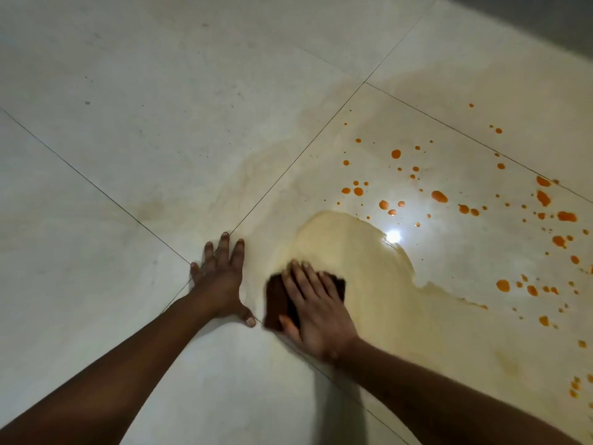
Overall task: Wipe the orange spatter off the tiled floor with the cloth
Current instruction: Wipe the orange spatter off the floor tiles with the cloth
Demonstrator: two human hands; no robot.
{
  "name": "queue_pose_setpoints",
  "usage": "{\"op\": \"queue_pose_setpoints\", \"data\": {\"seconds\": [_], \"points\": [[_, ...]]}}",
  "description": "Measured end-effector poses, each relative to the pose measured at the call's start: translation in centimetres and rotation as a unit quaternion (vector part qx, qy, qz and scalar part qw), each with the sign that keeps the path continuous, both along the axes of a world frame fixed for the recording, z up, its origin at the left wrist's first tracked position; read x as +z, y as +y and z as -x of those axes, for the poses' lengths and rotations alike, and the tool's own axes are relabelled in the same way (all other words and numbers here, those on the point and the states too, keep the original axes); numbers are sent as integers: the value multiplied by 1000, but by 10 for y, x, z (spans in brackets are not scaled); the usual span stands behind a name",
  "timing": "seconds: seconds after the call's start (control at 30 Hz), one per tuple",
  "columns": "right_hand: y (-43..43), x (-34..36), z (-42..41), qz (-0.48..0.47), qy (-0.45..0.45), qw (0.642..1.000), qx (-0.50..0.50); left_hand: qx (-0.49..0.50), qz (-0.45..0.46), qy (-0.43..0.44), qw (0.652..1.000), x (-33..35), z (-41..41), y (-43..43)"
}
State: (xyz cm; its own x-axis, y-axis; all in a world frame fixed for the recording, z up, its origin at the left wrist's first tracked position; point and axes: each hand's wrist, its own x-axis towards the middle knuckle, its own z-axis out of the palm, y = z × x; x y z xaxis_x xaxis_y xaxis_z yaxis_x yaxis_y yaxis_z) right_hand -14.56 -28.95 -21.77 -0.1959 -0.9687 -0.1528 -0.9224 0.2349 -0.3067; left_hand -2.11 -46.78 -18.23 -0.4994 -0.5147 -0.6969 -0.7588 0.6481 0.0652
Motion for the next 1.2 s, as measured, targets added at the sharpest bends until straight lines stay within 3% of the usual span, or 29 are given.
{"op": "queue_pose_setpoints", "data": {"seconds": [0.1, 0.23, 0.27, 0.3, 0.4, 0.47, 0.5, 0.6, 0.67, 0.7, 0.77, 0.87, 0.9, 0.97, 1.03, 1.07, 1.1, 1.2], "points": [[46, -3, 28, -2, 15, 998, 65, 0, -1, 3, 1000, 1, 1, 1], [-55, 1, 71, -18, 17, 985, -170, 3, -3, 6, 1000, -3, -1, 0], [-64, 1, 62, -25, 14, 981, -190, 2, -3, 9, 1000, -5, -1, -1], [-59, 1, 47, -21, 7, 987, -159, 3, -2, 12, 1000, -6, -2, -1], [24, 2, 3, -17, 1, 995, 102, 7, -2, 18, 1000, -6, -3, -1], [42, -3, 29, 0, 12, 989, 150, 8, -3, 18, 1000, -5, -3, 0], [28, -7, 48, 2, 32, 994, 106, 6, -3, 17, 1000, -4, -2, 0], [-57, 1, 102, -25, 19, 983, -181, 12, 1, 20, 1000, -8, -4, -1], [-78, -1, 94, -22, 24, 970, -240, 10, 3, 20, 1000, -10, -3, 0], [-72, -2, 74, -3, 17, 980, -199, 12, 5, 20, 1000, -10, -3, 0], [-26, 0, 21, 7, -11, 1000, -15, 15, 7, 22, 1000, -8, -3, 0], [7, -1, 27, 6, 12, 985, 172, 16, 8, 27, 999, -7, -3, 0], [-10, -1, 44, 10, 33, 987, 155, 14, 8, 27, 999, -7, -3, 0], [-63, 1, 77, 2, 28, 999, -40, 12, 7, 29, 999, -11, -5, 0], [-93, 5, 77, -25, 3, 980, -196, 10, 6, 31, 999, -11, -5, -1], [-89, 2, 63, -13, 5, 982, -190, 10, 3, 30, 999, -10, -5, -1], [-72, -1, 41, 1, 0, 993, -121, 14, 2, 30, 999, -10, -5, -1], [20, 6, -7, -21, -23, 987, 156, 15, 0, 27, 1000, -6, -3, 0]]}}
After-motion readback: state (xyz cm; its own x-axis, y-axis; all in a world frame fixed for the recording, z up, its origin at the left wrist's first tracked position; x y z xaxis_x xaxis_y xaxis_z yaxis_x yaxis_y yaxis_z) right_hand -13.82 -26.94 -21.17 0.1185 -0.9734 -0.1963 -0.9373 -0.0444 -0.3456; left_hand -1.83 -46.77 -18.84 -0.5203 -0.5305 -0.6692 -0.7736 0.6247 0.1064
